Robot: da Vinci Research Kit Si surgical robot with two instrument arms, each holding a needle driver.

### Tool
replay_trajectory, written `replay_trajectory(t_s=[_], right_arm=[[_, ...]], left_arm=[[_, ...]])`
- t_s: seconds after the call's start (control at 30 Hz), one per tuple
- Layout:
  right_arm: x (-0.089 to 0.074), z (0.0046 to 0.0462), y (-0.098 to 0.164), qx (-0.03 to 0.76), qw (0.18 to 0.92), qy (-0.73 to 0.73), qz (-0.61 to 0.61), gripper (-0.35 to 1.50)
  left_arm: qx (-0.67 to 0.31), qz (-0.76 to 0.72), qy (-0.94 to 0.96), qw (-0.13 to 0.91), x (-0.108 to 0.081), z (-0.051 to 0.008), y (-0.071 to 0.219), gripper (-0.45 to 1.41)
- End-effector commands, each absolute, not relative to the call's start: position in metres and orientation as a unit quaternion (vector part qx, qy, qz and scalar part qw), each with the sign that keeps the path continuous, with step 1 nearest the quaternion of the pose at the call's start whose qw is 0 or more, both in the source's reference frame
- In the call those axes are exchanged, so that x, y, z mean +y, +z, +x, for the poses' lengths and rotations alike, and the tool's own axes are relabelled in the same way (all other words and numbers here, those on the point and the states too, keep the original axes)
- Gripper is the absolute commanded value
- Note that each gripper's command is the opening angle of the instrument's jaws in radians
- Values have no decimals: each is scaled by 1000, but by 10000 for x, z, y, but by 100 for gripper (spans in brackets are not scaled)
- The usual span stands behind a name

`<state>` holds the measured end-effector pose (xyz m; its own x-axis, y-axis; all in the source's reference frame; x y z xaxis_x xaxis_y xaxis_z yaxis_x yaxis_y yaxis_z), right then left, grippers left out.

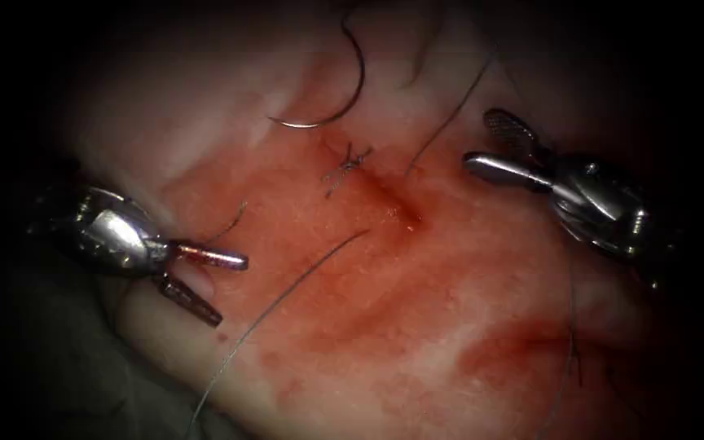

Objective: Wound Closure

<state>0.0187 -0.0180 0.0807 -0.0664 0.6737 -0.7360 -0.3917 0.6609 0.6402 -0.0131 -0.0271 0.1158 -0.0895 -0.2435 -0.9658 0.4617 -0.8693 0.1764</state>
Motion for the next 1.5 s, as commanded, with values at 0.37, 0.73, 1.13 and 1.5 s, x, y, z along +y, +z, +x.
replay_trajectory(t_s=[0.37,0.73,1.13,1.5], right_arm=[[-188,185,820,612,668,403,125,141],[-202,190,818,615,664,404,133,129],[-247,264,753,571,805,114,111,124],[-263,341,716,542,838,-52,-34,119]], left_arm=[[100,647,-700,287,-336,-149,1105,83],[92,646,-678,337,-350,-152,1093,-45],[55,629,-698,336,-303,-155,1122,-45],[48,638,-691,337,-286,-165,1105,-45]])
